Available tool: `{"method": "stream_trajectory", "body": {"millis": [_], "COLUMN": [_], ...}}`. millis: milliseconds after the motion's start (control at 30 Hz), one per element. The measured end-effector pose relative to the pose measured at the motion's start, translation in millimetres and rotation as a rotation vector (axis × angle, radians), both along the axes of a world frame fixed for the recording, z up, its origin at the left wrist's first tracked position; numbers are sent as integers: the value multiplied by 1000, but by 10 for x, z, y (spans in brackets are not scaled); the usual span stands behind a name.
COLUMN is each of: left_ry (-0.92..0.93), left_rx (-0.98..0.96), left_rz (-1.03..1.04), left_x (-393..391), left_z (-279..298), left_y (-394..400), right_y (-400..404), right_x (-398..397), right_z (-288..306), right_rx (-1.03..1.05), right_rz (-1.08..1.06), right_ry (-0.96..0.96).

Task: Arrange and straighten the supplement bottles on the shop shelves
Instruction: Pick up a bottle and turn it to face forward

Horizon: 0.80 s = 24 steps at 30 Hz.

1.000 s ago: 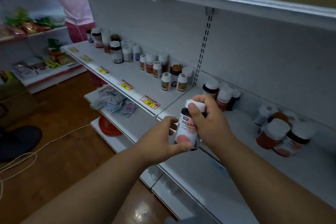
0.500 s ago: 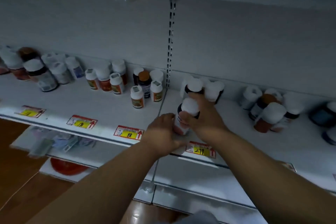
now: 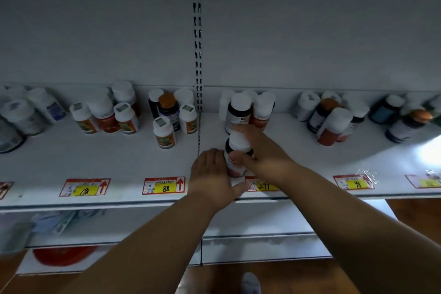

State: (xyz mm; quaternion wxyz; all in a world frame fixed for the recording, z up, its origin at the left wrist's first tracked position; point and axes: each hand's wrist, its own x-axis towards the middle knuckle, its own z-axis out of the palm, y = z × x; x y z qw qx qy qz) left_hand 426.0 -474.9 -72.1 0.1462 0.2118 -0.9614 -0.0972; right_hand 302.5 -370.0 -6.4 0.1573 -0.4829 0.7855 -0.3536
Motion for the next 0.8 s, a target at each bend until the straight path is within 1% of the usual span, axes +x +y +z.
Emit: {"method": "stream_trajectory", "body": {"millis": [100, 200, 300, 367, 433, 467, 533, 667, 800], "left_ry": [53, 18, -23, 35, 164, 251, 377, 359, 380], "left_rx": [17, 48, 90, 107, 153, 161, 151, 149, 203], "left_rz": [38, 67, 64, 118, 210, 228, 173, 5, -52], "left_x": [-47, -67, 5, 124, 271, 340, 412, 118, -479], "left_z": [22, 24, 55, 142, 265, 316, 424, 554, 655], "left_y": [-1, 0, 48, 132, 273, 361, 598, 1280, 2149], "right_y": [-41, -53, -14, 67, 231, 336, 591, 1360, 2370], "right_x": [2, -19, 16, 62, 87, 83, 40, -225, -588], "right_z": [-31, -39, -5, 55, 138, 171, 236, 326, 458], "right_rx": [-13, -14, -21, -78, -155, -185, -208, -191, -210], "right_rz": [-26, -49, -52, -69, -119, -138, -149, -205, -253], "right_ry": [20, 12, -39, -60, 25, 93, 206, 248, 348]}}
